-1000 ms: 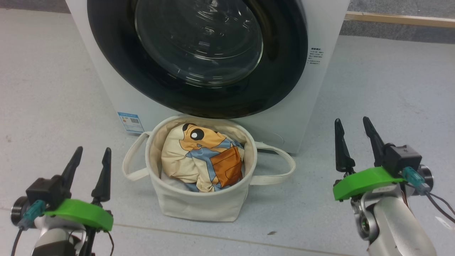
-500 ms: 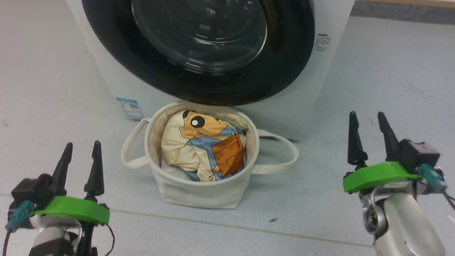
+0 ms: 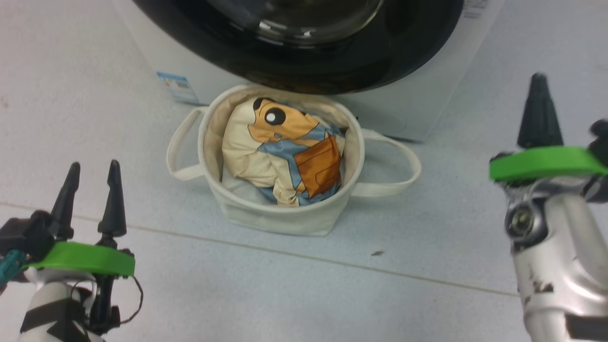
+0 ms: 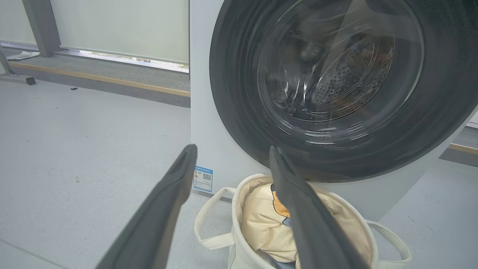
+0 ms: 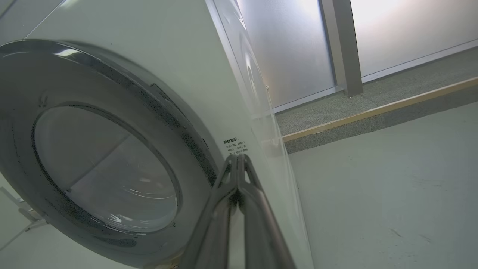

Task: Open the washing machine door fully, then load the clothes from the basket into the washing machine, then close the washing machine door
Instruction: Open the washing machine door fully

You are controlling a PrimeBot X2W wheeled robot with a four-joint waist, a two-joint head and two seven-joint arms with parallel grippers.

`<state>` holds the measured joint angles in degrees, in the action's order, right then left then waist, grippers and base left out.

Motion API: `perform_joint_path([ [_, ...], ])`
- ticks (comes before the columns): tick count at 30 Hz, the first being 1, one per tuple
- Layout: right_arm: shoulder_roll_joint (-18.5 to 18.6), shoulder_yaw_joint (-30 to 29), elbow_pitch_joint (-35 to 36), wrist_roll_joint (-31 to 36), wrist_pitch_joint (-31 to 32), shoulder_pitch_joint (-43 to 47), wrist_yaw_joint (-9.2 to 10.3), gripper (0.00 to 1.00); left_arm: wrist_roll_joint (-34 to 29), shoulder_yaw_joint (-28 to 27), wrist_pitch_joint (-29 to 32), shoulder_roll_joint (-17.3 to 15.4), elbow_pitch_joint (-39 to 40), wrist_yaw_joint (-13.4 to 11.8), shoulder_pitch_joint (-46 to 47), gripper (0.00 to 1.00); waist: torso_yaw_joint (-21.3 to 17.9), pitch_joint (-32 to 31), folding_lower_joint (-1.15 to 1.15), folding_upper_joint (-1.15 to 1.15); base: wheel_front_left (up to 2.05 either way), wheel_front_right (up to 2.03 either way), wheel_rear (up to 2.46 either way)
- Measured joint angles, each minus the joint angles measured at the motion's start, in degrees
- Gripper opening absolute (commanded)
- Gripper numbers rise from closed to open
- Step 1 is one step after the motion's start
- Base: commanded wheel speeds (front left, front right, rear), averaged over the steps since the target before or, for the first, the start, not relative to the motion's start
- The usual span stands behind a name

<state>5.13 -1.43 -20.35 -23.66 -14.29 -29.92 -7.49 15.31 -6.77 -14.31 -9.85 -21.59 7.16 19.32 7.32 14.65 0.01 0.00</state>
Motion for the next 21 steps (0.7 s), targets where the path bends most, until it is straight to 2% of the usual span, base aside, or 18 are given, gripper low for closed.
perform_joint_path([
  [5, 0.1, -2.8, -3.2, -12.9, 0.0, -6.1, 0.00, 0.00, 0.8, 0.2, 0.0, -0.4, 0.1, 0.0, 1.9, 1.00, 1.2, 3.3, 0.00, 0.00, 0.00, 0.00, 0.00],
  [10, 1.1, -2.9, -8.2, -28.7, 0.1, -12.2, 0.00, 0.00, 1.2, 0.4, 0.0, -0.9, 0.1, 0.0, 2.4, 1.00, 2.5, 6.1, 0.00, 0.00, 0.00, 0.00, 0.00],
  [13, 2.5, -2.7, -9.9, -36.4, 2.2, -16.4, 0.01, 0.00, 1.6, 0.5, 0.0, -1.1, 0.2, 0.0, 2.6, 1.00, 3.2, 7.8, 0.00, 0.00, 0.00, 0.00, 0.00],
  [21, 6.3, -0.2, -11.6, -46.6, 9.1, -24.7, 0.01, 0.00, 2.0, 0.7, 0.0, -1.3, 1.0, 0.0, 4.5, 1.00, 4.9, 11.2, 0.00, 0.00, 0.00, 0.00, 0.00],
])
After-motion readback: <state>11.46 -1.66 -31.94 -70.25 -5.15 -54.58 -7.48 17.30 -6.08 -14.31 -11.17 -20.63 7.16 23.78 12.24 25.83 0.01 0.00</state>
